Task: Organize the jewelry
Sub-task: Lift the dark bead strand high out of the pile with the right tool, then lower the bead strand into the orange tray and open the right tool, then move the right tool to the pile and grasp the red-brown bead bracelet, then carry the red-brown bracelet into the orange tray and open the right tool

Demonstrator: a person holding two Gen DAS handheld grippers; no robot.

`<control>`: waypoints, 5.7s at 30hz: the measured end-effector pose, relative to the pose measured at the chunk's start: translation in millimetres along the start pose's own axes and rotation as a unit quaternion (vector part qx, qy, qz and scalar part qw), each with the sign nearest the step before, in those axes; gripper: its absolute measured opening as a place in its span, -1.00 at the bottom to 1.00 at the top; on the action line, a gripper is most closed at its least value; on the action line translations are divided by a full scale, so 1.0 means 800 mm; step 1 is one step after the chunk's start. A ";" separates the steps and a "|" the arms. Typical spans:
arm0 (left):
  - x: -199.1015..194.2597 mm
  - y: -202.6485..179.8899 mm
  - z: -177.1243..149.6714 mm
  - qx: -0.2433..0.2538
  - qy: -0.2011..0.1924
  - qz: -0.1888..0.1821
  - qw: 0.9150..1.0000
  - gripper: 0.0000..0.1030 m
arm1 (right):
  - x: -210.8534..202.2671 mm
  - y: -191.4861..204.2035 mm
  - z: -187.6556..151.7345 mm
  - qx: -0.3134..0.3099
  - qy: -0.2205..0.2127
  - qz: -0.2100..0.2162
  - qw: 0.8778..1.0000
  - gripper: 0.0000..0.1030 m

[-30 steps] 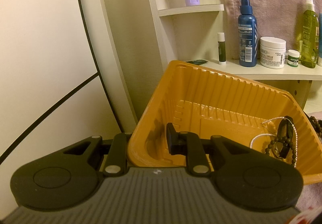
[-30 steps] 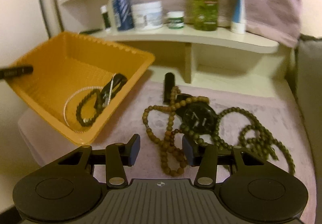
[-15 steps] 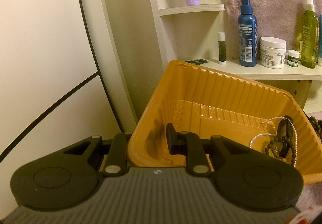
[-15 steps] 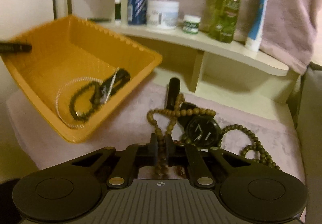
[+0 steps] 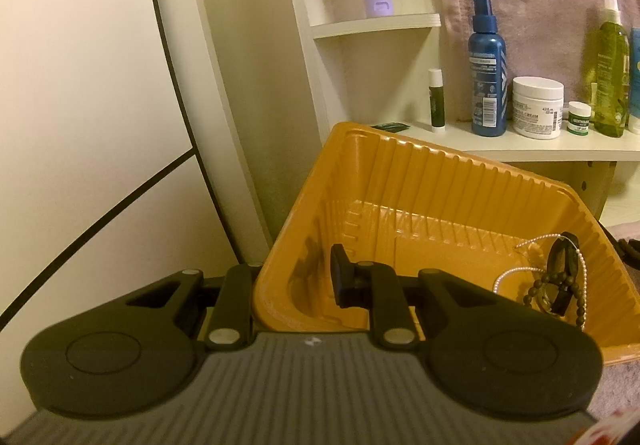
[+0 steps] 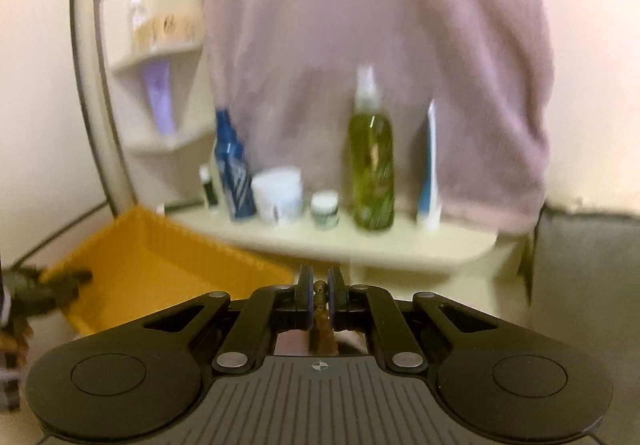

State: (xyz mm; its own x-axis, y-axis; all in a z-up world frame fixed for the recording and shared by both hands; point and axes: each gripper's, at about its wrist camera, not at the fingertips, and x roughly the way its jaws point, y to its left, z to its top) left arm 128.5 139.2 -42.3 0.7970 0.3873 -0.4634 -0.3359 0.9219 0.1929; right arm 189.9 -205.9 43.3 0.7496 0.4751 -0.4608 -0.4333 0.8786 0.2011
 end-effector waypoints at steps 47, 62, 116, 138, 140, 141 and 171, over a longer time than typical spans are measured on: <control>0.002 0.002 0.002 -0.001 0.016 -0.009 1.000 -0.64 | 0.125 0.158 0.032 0.020 0.118 0.156 0.980 -0.86; 0.004 0.003 0.001 -0.001 0.020 -0.007 1.000 -0.64 | 0.076 0.122 0.016 0.030 0.106 0.129 0.985 -0.09; -0.001 0.001 0.004 0.007 0.024 -0.006 1.000 -0.64 | 0.067 0.001 -0.125 -0.037 0.167 -0.029 0.985 -0.90; -0.002 0.000 0.005 0.010 0.022 -0.006 1.000 -0.64 | 0.034 0.067 0.003 -0.018 0.088 0.108 0.990 -0.90; -0.002 0.000 0.005 0.010 0.022 -0.006 1.000 -0.64 | 0.045 0.082 0.007 -0.026 0.090 0.119 0.989 -0.90; -0.003 0.000 0.005 0.010 0.022 -0.006 1.000 -0.64 | 0.051 0.088 0.007 -0.028 0.092 0.123 0.988 -0.90; -0.004 0.000 0.006 0.009 0.022 -0.005 1.000 -0.64 | 0.117 0.152 -0.009 -0.059 0.132 0.146 0.979 -0.86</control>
State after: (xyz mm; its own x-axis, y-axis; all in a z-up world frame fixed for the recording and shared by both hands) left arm 128.5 137.7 -36.5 0.7775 0.3775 -0.5031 -0.3177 0.9260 0.2038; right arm 203.7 -54.9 18.3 0.4371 0.6621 -0.6087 -0.6765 0.6880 0.2626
